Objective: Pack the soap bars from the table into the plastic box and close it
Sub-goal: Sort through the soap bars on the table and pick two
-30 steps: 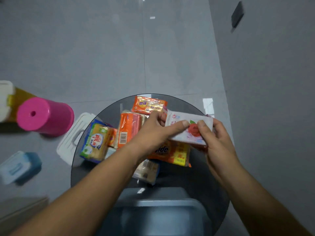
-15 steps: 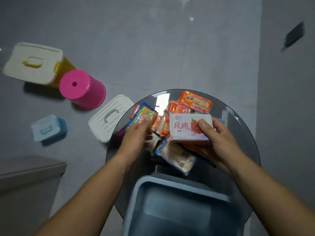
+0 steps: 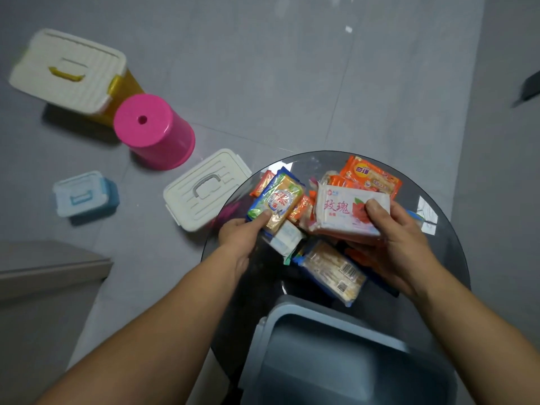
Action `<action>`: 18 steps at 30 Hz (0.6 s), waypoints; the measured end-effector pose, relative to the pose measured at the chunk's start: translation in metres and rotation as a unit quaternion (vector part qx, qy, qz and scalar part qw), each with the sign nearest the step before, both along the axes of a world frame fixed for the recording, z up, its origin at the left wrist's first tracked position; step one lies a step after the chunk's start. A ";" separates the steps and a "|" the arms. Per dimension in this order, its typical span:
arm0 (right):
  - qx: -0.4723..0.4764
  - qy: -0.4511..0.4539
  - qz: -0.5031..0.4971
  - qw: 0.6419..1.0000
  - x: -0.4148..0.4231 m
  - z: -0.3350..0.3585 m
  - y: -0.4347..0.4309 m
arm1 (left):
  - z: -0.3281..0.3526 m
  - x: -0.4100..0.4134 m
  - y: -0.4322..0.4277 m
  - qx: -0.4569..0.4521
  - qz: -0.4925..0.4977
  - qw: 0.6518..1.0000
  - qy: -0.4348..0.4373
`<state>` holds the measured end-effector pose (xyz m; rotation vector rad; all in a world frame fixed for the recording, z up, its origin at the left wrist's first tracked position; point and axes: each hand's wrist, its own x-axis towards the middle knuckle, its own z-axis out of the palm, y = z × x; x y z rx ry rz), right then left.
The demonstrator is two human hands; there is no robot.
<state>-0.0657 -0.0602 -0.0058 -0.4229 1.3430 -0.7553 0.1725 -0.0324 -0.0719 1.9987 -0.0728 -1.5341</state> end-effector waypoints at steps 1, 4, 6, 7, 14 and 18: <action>0.001 0.002 -0.002 1.000 0.001 0.000 0.000 | 0.000 0.001 0.000 -0.008 -0.011 1.000 -0.005; -0.001 0.007 0.000 1.000 0.005 0.001 0.000 | -0.002 0.007 -0.003 -0.014 -0.041 0.999 -0.010; -0.002 0.010 0.003 1.000 0.007 0.000 0.000 | -0.001 0.011 -0.007 -0.024 -0.048 0.999 -0.009; -0.002 0.011 0.004 1.000 0.007 -0.001 0.000 | -0.001 0.014 -0.009 -0.042 -0.043 0.998 -0.010; -0.011 0.023 0.005 1.000 0.010 -0.004 0.001 | 0.008 0.041 -0.044 -0.137 -0.108 0.985 -0.011; -0.018 0.037 0.007 0.999 0.009 -0.004 0.002 | 0.005 0.051 -0.082 -0.121 -0.263 0.957 -0.013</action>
